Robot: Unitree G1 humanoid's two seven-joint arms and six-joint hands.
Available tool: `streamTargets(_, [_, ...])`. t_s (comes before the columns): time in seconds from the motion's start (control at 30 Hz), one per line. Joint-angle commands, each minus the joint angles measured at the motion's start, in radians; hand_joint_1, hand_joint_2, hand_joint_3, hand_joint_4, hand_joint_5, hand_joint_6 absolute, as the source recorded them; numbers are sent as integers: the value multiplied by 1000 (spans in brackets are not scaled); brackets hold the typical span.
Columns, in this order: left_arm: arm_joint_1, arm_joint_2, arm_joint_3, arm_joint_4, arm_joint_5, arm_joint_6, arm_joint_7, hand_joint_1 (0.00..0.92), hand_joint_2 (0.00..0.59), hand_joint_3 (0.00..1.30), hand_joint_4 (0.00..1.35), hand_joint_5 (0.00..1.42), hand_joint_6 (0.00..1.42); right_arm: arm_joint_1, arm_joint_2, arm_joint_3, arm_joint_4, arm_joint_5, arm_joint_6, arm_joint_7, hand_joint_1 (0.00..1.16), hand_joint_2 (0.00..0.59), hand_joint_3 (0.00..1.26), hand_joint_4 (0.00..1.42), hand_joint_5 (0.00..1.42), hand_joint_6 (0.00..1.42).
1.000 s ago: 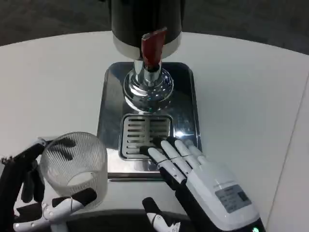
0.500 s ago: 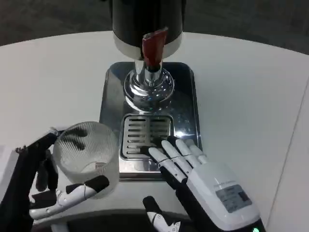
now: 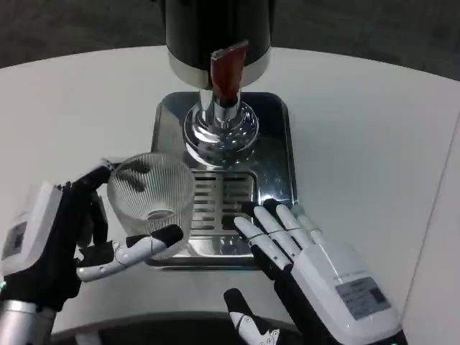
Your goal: Grasp the cup under the faucet to collect the drink, then remove the cup.
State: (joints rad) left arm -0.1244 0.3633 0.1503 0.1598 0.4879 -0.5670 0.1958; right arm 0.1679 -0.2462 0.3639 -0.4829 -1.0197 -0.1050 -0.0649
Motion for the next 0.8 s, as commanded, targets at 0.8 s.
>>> streamTargets(0.8, [-424, 5, -287, 500, 174, -16, 308, 595, 100, 987, 1080, 1224, 1337, 232, 2, -78, -195, 7, 6, 41, 378, 516, 156, 63, 33, 2])
